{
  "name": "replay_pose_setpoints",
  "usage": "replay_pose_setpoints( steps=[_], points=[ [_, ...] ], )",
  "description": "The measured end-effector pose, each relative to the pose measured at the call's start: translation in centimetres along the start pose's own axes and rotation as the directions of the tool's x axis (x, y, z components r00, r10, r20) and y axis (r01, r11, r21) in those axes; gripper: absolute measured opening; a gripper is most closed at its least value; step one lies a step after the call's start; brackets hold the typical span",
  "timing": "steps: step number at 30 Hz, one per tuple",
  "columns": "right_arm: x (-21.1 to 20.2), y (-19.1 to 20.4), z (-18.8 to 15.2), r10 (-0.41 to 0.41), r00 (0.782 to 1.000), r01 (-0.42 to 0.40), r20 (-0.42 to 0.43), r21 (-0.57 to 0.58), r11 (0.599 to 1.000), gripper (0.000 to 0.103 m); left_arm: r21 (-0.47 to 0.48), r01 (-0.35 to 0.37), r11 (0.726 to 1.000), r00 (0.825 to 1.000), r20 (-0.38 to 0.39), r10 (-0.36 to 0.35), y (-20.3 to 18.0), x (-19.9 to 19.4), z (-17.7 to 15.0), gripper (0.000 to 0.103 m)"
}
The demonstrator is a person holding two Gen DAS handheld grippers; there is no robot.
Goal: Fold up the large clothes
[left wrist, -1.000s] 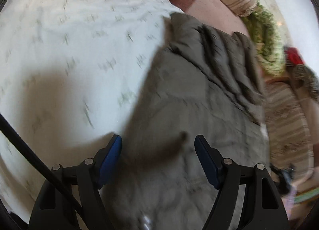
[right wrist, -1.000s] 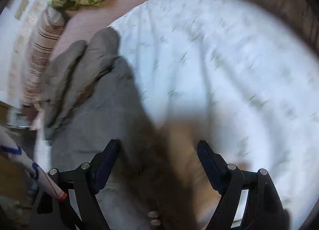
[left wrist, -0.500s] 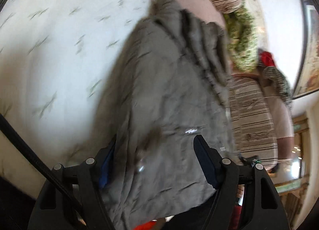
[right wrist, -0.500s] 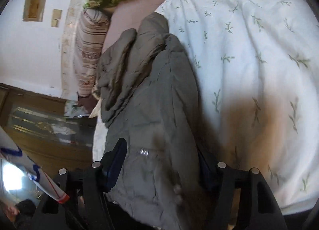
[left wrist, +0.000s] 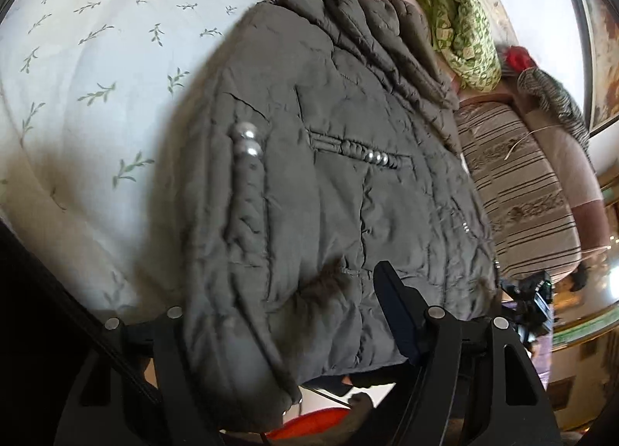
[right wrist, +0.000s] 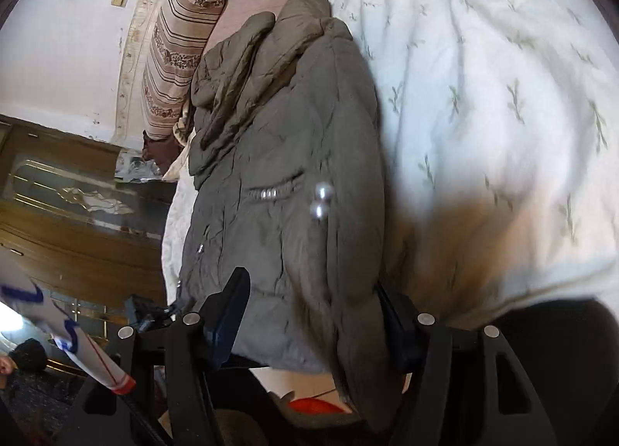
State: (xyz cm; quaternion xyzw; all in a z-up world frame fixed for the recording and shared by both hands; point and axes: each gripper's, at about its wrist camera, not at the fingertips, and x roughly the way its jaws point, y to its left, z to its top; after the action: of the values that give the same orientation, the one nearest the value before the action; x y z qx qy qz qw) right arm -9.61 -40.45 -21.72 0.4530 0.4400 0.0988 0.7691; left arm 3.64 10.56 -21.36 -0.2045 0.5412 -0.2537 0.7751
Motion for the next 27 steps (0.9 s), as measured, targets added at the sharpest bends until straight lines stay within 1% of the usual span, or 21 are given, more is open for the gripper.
replay_pose_setpoints(
  steps=[2, 6, 8, 9, 10, 11, 12, 13, 15, 18, 19, 20, 21, 22, 23, 25, 26, 27],
  points=[
    [0.3, -0.4, -0.8, -0.005, 1.0, 0.005, -0.015, 0.006, 1.0, 0.067, 0.017, -0.022, 1.0, 1.0, 0.012, 0.022, -0.5, 0.1, -0.2, 0.074],
    [1.0, -0.9, -1.7, -0.032, 0.999, 0.032, -0.031, 0.003, 0.999, 0.067, 0.05, -0.082, 0.995, 0.996, 0.029, 0.081, -1.3, 0.3, -0.5, 0.074],
    [1.6, -0.7, -2.1, -0.068, 0.997, 0.068, -0.037, -0.015, 0.998, 0.067, 0.069, -0.11, 0.992, 0.994, 0.032, 0.108, -1.9, 0.3, -0.6, 0.074],
    [1.8, -0.5, -2.2, -0.09, 0.995, 0.089, -0.039, -0.027, 0.996, 0.065, 0.073, -0.129, 0.989, 0.991, 0.034, 0.127, -2.1, 0.2, -0.6, 0.071],
    [2.0, -0.3, -2.4, -0.111, 0.993, 0.11, -0.039, -0.037, 0.993, 0.062, 0.073, -0.162, 0.984, 0.987, 0.036, 0.159, -2.4, 0.1, -0.6, 0.054],
    [2.1, -0.1, -2.5, -0.137, 0.99, 0.135, -0.038, -0.048, 0.99, 0.059, 0.075, -0.191, 0.979, 0.981, 0.035, 0.189, -2.5, 0.2, -0.5, 0.04],
    [2.2, 0.1, -2.5, -0.155, 0.987, 0.153, -0.034, -0.055, 0.987, 0.056, 0.078, -0.217, 0.973, 0.976, 0.027, 0.216, -2.6, 0.0, -0.3, 0.037],
    [2.1, 0.3, -2.6, -0.165, 0.986, 0.163, -0.031, -0.061, 0.985, 0.05, 0.073, -0.229, 0.971, 0.973, 0.034, 0.227, -2.7, -0.4, -0.3, 0.03],
    [1.6, 0.6, -2.8, -0.152, 0.988, 0.151, -0.024, -0.064, 0.987, 0.042, 0.075, -0.225, 0.971, 0.974, 0.057, 0.221, -2.9, -1.5, -0.2, 0.029],
    [0.4, 1.5, -2.9, -0.095, 0.995, 0.095, 0.005, -0.083, 0.992, 0.042, 0.08, -0.21, 0.974, 0.975, 0.094, 0.202, -3.4, -2.3, 0.0, 0.034],
    [0.1, 1.6, -2.9, -0.079, 0.997, 0.08, 0.011, -0.092, 0.993, 0.042, 0.08, -0.194, 0.978, 0.979, 0.084, 0.187, -3.4, -2.0, 0.0, 0.044],
    [0.1, 1.7, -3.0, -0.076, 0.997, 0.077, 0.01, -0.103, 0.992, 0.042, 0.081, -0.184, 0.98, 0.981, 0.073, 0.178, -3.6, -1.7, 0.1, 0.057],
    [0.4, 1.6, -3.1, -0.083, 0.997, 0.083, 0.004, -0.103, 0.991, 0.043, 0.087, -0.173, 0.981, 0.984, 0.061, 0.168, -3.7, -1.2, 0.1, 0.063],
    [0.7, 1.3, -3.2, -0.091, 0.996, 0.09, -0.002, -0.094, 0.992, 0.047, 0.093, -0.17, 0.981, 0.985, 0.053, 0.166, -3.8, -0.6, 0.0, 0.072],
    [0.8, 0.8, -3.4, -0.096, 0.995, 0.095, -0.005, -0.082, 0.992, 0.048, 0.094, -0.177, 0.98, 0.984, 0.047, 0.173, -4.0, -0.1, -0.1, 0.074],
    [1.5, 0.1, -3.8, -0.118, 0.993, 0.118, -0.002, -0.046, 0.992, 0.049, 0.093, -0.223, 0.97, 0.975, 0.04, 0.22, -4.0, 0.6, -0.6, 0.074],
    [1.8, -0.1, -4.0, -0.121, 0.993, 0.122, 0.008, -0.025, 0.992, 0.049, 0.1, -0.247, 0.964, 0.969, 0.046, 0.244, -4.2, 0.8, -0.7, 0.061],
    [1.8, -0.1, -4.2, -0.126, 0.992, 0.126, 0.018, -0.015, 0.992, 0.047, 0.097, -0.282, 0.954, 0.959, 0.053, 0.278, -4.1, 0.7, -0.8, 0.048]
  ],
)
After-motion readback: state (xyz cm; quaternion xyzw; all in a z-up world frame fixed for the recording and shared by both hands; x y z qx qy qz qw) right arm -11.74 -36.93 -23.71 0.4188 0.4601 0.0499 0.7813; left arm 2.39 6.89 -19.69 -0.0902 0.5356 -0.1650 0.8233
